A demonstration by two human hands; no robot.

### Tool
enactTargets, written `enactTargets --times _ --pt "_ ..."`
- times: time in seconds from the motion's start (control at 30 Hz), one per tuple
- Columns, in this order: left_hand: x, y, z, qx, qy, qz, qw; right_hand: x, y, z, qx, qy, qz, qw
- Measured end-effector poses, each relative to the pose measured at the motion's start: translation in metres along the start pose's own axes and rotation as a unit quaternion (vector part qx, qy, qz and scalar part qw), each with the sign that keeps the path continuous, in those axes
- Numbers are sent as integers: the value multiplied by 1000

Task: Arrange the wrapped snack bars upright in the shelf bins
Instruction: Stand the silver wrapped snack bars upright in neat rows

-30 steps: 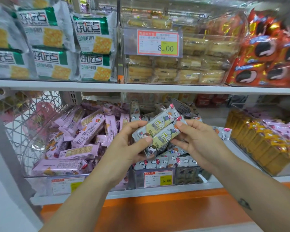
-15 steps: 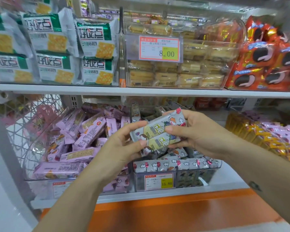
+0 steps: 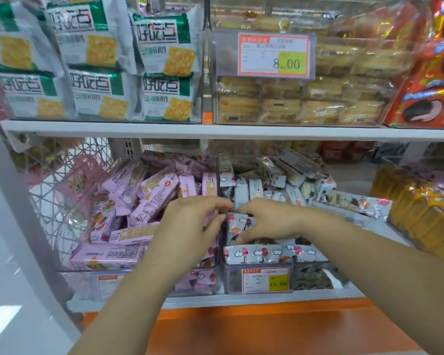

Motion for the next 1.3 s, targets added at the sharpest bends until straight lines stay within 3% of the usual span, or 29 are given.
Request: enactTargets --times 0.13,0.3,0.47,0.57,0.67,0.9,1.07,1.3 --pt "2 -16 4 53 -8 118 992 -11 -23 3 81 -22 104 991" --pt "-3 -34 7 122 -19 194 973 -18 -5 -16 35 -35 172 984" --pt "-9 -57 13 178 -29 240 954 -30 43 -50 -73 -18 19 997" --pt "-10 -64 14 189 -26 217 957 -42 45 -61 -34 -43 -103 993" --pt "-11 -59 17 163 -26 175 971 -54 37 -64 16 -81 -183 980" --pt "-13 -39 15 60 -91 119 987 -64 25 -62 46 -107 -186 976" --pt "-10 -10 13 -26 -109 102 989 -48 57 -79 -38 -88 -136 986" --pt "7 -5 10 -22 -62 106 992 -3 95 -95 -192 -9 -56 980"
Point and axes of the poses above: each hand's wrist, its own z-axis towards the middle knuckle, its own y-axis out of the back of the hand, x = y × z, the point moved 8 cm from there along z, towards the middle knuckle, and after that the axes turned 7 degrees about y, right-handed, at the moved point
